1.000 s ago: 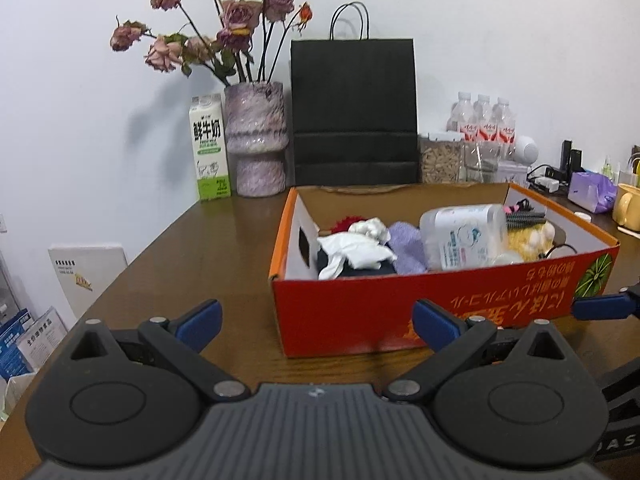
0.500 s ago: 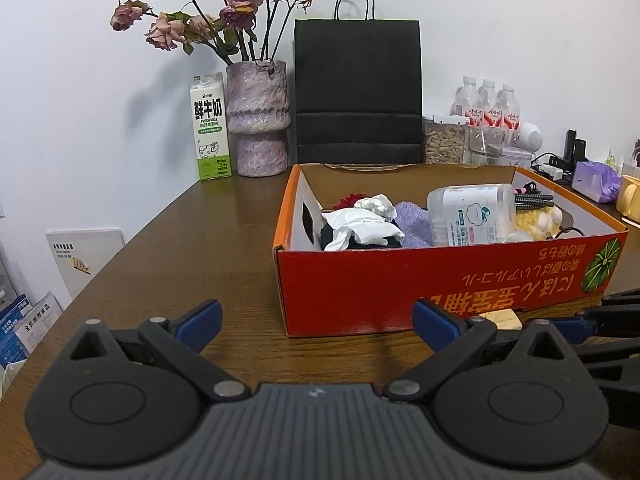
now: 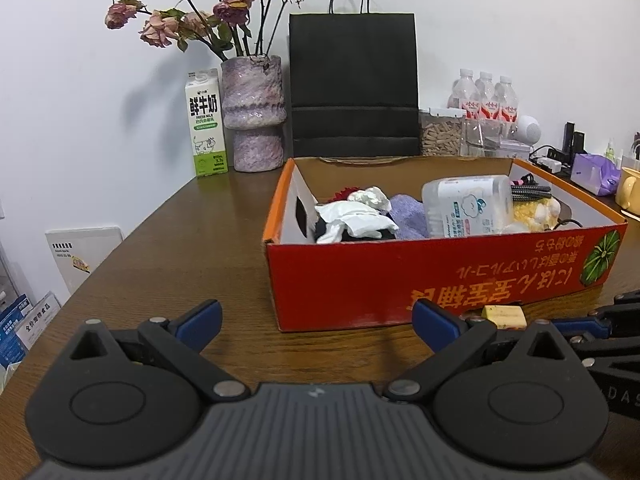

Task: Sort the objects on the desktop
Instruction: 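Grasp the small orange item with the right gripper while left grasps the yellow block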

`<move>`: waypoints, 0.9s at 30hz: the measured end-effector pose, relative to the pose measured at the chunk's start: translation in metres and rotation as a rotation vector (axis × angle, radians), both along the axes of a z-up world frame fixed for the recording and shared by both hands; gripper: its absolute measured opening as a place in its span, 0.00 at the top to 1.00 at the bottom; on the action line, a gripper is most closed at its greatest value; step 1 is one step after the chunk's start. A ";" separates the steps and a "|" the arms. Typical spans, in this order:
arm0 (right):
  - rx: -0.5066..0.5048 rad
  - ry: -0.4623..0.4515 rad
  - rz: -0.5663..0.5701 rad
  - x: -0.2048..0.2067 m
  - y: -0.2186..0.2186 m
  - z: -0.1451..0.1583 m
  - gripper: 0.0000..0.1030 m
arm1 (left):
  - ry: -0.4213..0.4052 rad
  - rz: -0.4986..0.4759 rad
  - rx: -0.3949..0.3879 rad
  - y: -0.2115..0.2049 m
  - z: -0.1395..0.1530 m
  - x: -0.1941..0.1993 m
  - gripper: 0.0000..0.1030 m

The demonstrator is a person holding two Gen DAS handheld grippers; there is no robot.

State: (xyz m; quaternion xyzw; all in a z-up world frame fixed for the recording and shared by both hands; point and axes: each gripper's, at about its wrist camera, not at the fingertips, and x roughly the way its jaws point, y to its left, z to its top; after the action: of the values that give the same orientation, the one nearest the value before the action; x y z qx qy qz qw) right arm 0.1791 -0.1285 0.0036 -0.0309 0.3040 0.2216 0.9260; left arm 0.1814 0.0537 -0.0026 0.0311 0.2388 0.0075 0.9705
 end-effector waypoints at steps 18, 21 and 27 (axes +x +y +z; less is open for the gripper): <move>0.011 -0.070 -0.151 -0.006 -0.066 0.004 0.89 | 0.062 -0.121 0.016 -0.072 -0.008 0.003 0.00; 0.005 -0.077 -0.175 -0.005 -0.075 0.003 0.89 | 0.087 -0.128 0.006 -0.081 -0.010 0.008 0.00; 0.021 -0.074 -0.192 -0.001 -0.088 -0.001 0.89 | 0.153 -0.091 -0.031 -0.090 -0.015 0.023 0.03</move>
State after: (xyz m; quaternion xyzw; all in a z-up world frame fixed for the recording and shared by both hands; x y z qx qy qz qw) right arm 0.1785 -0.2161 0.0025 0.0001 0.2688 0.1339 0.9539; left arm 0.2044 -0.0359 -0.0180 0.0273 0.3105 -0.0428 0.9492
